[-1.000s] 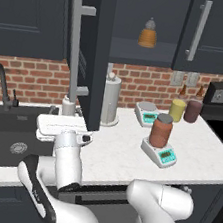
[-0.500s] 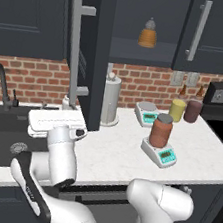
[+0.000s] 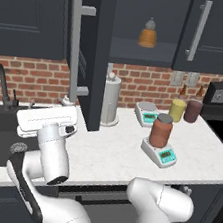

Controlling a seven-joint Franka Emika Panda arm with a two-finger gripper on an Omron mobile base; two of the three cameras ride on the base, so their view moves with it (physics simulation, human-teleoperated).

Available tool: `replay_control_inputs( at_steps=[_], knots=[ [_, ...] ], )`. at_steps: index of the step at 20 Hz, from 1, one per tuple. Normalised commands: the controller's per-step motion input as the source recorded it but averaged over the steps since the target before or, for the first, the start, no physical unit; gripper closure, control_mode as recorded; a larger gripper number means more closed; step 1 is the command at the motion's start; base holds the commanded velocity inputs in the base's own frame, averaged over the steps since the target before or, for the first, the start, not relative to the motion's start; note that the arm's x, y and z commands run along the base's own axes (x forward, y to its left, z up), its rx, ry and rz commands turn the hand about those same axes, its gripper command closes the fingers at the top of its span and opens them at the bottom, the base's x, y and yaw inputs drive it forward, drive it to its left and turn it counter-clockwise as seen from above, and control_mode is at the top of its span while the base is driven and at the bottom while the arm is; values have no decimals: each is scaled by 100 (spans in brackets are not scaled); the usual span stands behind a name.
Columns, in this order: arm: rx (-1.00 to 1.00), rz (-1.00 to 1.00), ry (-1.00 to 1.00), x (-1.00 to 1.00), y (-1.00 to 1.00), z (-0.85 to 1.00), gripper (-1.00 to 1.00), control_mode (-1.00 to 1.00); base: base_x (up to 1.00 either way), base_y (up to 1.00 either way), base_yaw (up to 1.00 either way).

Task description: Pick the honey bottle and place it on the digital scale for weighing, and close the cabinet.

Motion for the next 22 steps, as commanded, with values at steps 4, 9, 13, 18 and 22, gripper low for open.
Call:
replay_control_inputs(
  at_steps=[4, 9, 13, 18, 22],
  knots=[
    [-1, -11, -31, -7, 26, 14, -100, -100, 0, 0, 0],
    [0, -14, -33, -26, 0, 19, -100, -100, 0, 0, 0],
    [1, -12, -30, -31, 0, 23, -100, -100, 0, 0, 0],
    [4, -11, -29, -31, -4, 29, -100, -100, 0, 0, 0],
    [8, -13, -29, -38, -30, 33, -100, -100, 0, 0, 0]
  ],
)
